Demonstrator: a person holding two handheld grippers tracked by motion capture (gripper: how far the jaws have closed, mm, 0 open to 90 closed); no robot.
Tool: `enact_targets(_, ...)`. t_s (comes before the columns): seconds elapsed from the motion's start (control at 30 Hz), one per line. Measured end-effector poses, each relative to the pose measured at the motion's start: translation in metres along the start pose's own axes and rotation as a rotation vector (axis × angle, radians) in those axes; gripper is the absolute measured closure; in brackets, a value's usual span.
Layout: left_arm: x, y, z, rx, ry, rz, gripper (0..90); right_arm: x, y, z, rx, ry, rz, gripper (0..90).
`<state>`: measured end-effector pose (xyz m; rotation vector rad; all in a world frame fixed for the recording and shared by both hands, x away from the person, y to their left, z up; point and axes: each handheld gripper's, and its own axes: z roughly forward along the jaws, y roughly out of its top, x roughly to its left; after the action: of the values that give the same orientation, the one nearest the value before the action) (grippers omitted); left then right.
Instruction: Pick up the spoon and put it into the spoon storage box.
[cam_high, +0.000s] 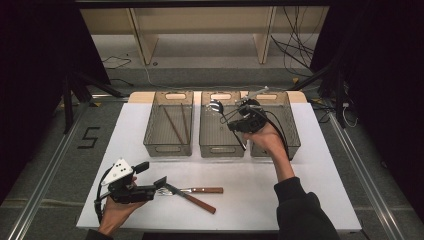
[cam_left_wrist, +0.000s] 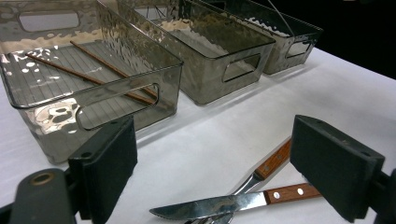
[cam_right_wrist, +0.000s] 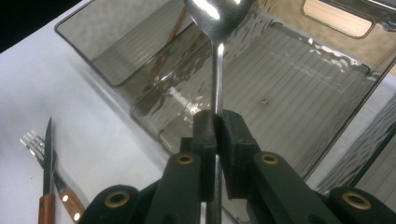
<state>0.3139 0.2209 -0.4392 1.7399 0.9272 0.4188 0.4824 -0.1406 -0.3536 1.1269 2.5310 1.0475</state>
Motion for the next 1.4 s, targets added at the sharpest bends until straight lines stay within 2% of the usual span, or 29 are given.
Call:
enact_targets(0.37, 0.000, 0.000, -0.001, -0.006, 0.006, 0.002, 14.8, -0.005, 0.016, 0.010, -0.024, -0.019, 0.043, 85.6)
enact_targets(0.57, 0.001, -0.001, -0.002, -0.012, 0.010, 0.003, 14.8, -0.009, 0.021, 0.017, -0.015, -0.022, 0.073, 85.6)
enact_targets(1.13, 0.000, -0.001, -0.002, -0.010, 0.005, 0.002, 14.8, -0.017, 0.031, 0.038, -0.004, -0.055, 0.110, 85.5)
enact_targets(1.3, 0.000, -0.001, -0.002, -0.009, 0.005, 0.001, 14.8, -0.018, 0.031, 0.043, -0.004, -0.056, 0.134, 85.5)
enact_targets(1.4, 0.000, -0.001, -0.002, -0.010, 0.005, 0.000, 14.8, -0.018, 0.029, 0.048, 0.016, -0.057, 0.142, 85.5)
